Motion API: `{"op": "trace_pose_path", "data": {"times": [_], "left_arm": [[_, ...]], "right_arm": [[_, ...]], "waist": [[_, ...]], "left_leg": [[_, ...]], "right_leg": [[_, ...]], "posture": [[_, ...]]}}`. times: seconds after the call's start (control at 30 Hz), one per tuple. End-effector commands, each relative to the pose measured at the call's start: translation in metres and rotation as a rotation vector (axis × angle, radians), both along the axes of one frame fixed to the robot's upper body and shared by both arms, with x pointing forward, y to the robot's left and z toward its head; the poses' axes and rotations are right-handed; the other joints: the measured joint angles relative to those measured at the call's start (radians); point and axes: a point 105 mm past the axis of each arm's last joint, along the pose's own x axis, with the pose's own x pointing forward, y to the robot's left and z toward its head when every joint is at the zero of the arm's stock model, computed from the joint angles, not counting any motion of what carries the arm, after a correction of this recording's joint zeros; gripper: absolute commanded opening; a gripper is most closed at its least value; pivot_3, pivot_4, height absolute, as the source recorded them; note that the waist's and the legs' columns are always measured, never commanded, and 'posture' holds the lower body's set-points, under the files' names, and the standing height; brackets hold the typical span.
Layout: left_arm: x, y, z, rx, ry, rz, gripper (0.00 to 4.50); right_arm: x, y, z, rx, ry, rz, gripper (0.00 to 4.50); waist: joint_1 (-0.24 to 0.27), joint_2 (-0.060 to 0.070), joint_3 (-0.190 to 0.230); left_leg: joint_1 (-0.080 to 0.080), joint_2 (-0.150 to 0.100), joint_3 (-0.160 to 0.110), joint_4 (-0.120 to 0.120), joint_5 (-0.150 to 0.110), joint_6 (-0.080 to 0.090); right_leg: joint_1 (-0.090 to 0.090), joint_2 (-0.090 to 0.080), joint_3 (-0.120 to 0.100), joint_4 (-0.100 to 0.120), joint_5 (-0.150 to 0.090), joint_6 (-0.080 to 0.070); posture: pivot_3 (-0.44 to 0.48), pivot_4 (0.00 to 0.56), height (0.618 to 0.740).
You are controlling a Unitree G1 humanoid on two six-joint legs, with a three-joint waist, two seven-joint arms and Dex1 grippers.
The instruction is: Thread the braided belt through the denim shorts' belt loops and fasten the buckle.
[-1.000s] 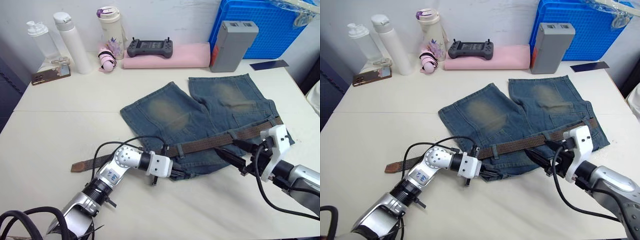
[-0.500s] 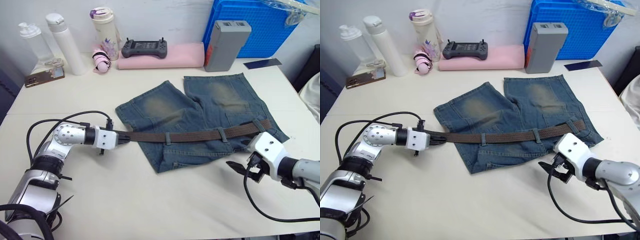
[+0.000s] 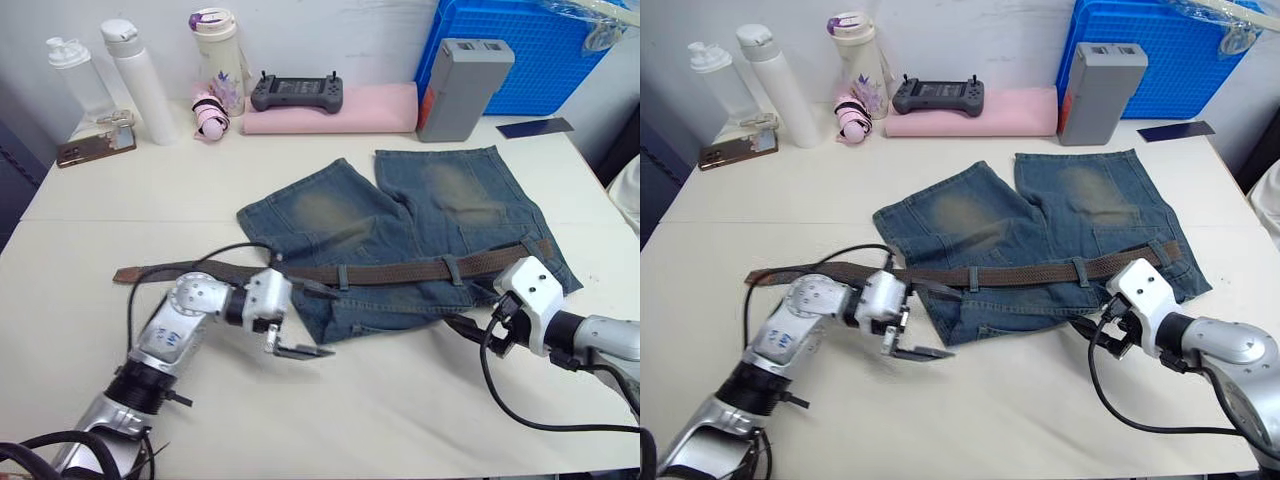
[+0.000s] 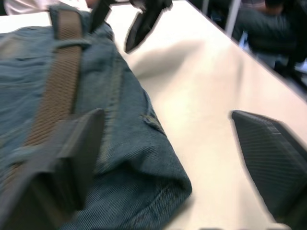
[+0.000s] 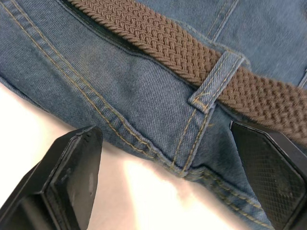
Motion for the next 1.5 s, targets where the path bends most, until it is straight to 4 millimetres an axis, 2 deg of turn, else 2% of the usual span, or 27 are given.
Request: {"op": "trace_pose_path", "data": {"times": [0.03,0.2,0.23,0.33,0.53,0.57,0.67,0.77,0.9,1.0,1.1,1.2,1.23,1.27,1.3,1.5], "left_arm": [[0.016,-0.019,-0.016,0.082,-0.162,0.034,4.47],[0.041,-0.028,-0.035,0.201,-0.347,0.089,4.47],[0.043,-0.026,-0.037,0.219,-0.374,0.086,4.22],[0.049,-0.016,-0.039,0.252,-0.427,0.098,3.22],[0.078,0.029,-0.04,0.383,-0.486,0.213,0.46],[0.085,0.042,-0.04,0.417,-0.495,0.247,0.13],[0.098,0.079,-0.035,0.485,-0.514,0.334,0.13],[0.101,0.11,-0.032,0.522,-0.513,0.396,0.13],[0.098,0.132,-0.03,0.526,-0.5,0.448,0.13],[0.093,0.146,-0.028,0.512,-0.489,0.493,0.13],[0.088,0.155,-0.028,0.515,-0.486,0.515,0.13],[0.08,0.168,-0.029,0.522,-0.474,0.545,0.13],[0.077,0.173,-0.03,0.524,-0.466,0.557,0.1],[0.073,0.178,-0.03,0.525,-0.46,0.566,0.1],[0.069,0.181,-0.03,0.522,-0.459,0.571,0.1],[0.051,0.193,-0.029,0.512,-0.446,0.595,0.1]], "right_arm": [[-0.001,0.002,0.015,-0.001,-0.049,0.007,4.5],[-0.004,0.001,0.018,-0.003,-0.055,0.002,4.5],[-0.004,0.001,0.019,-0.003,-0.057,0.001,4.5],[-0.005,0.001,0.02,-0.003,-0.064,-0.003,4.5],[-0.005,0.001,0.022,-0.033,-0.073,0.011,4.5],[-0.005,-0.001,0.02,-0.072,-0.075,0.015,4.5],[-0.003,-0.009,0.014,-0.197,-0.086,0.022,4.5],[0.002,-0.012,0.009,-0.312,-0.121,0.042,4.5],[0.007,-0.004,0.002,-0.444,-0.18,0.128,4.5],[0.017,0.002,-0.009,-0.553,-0.238,0.176,4.5],[0.025,0.015,-0.013,-0.565,-0.295,0.208,4.5],[0.034,0.02,-0.021,-0.614,-0.313,0.216,4.5],[0.035,0.02,-0.025,-0.63,-0.308,0.222,3.99],[0.037,0.019,-0.029,-0.641,-0.3,0.225,3.73],[0.038,0.019,-0.032,-0.645,-0.291,0.224,3.26],[0.05,0.02,-0.041,-0.596,-0.246,0.171,0.24]], "waist": [[0.005,0.0,0.0],[0.016,0.0,0.0],[0.017,0.0,0.0],[0.017,0.0,0.0],[0.005,0.001,-0.002],[0.001,0.003,-0.003],[-0.013,0.005,-0.004],[-0.028,0.003,-0.003],[-0.044,0.003,-0.003],[-0.047,0.003,-0.003],[-0.049,0.003,-0.003],[-0.058,0.003,-0.003],[-0.063,0.003,-0.003],[-0.065,0.003,-0.004],[-0.066,0.002,-0.004],[-0.063,0.001,-0.004]], "left_leg": [[0.0,0.0,0.001,0.0,0.0,0.0],[0.0,0.0,0.008,0.0,0.0,0.0],[0.0,0.0,0.009,0.0,0.0,0.0],[0.0,0.0,0.009,0.001,0.0,0.0],[0.003,0.001,0.009,0.002,0.0,0.001],[0.004,0.001,0.009,0.002,0.0,0.001],[0.005,0.001,0.009,0.002,0.0,0.001],[0.011,0.002,0.009,-0.001,0.001,0.0],[0.019,0.002,0.012,-0.009,0.001,-0.001],[0.019,0.002,0.012,-0.01,0.001,-0.001],[0.019,0.002,0.012,-0.012,0.001,-0.001],[0.019,0.002,0.012,-0.013,0.001,-0.001],[0.02,0.002,0.012,-0.013,0.001,-0.001],[0.02,0.002,0.012,-0.013,0.001,-0.001],[0.02,0.002,0.012,-0.013,0.001,-0.001],[0.021,0.002,0.011,-0.013,0.001,-0.001]], "right_leg": [[0.0,0.0,0.0,0.0,0.0,0.0],[0.0,0.0,-0.001,0.0,0.0,0.0],[0.0,0.0,-0.001,0.0,0.0,0.001],[0.001,0.0,-0.001,0.0,0.001,0.001],[0.002,0.0,0.002,0.002,0.001,0.001],[0.002,0.0,0.003,0.002,0.001,0.001],[0.001,0.0,0.004,0.004,0.001,0.001],[0.002,0.001,0.008,0.005,0.001,0.001],[0.004,0.001,0.013,0.004,0.001,0.001],[0.002,0.001,0.013,0.004,0.001,0.001],[0.0,0.001,0.012,0.004,0.001,0.001],[0.0,0.001,0.01,0.004,0.001,0.0],[0.0,0.001,0.01,0.004,0.001,0.0],[0.0,0.001,0.01,0.004,0.001,0.0],[0.0,0.001,0.01,0.004,0.001,0.0],[0.0,0.001,0.01,0.005,0.002,-0.001]], "posture": [[0.0,0.15,0.74],[0.0,0.15,0.74],[0.0,0.15,0.74],[0.0,0.15,0.74],[0.0,0.15,0.74],[0.0,0.15,0.74],[0.0,0.15,0.74],[0.0,0.15,0.74],[0.0,0.15,0.74],[0.0,0.15,0.74],[0.0,0.15,0.74],[0.0,0.15,0.74],[0.0,0.15,0.74],[0.0,0.15,0.74],[0.0,0.15,0.74],[0.0,0.15,0.74]]}}
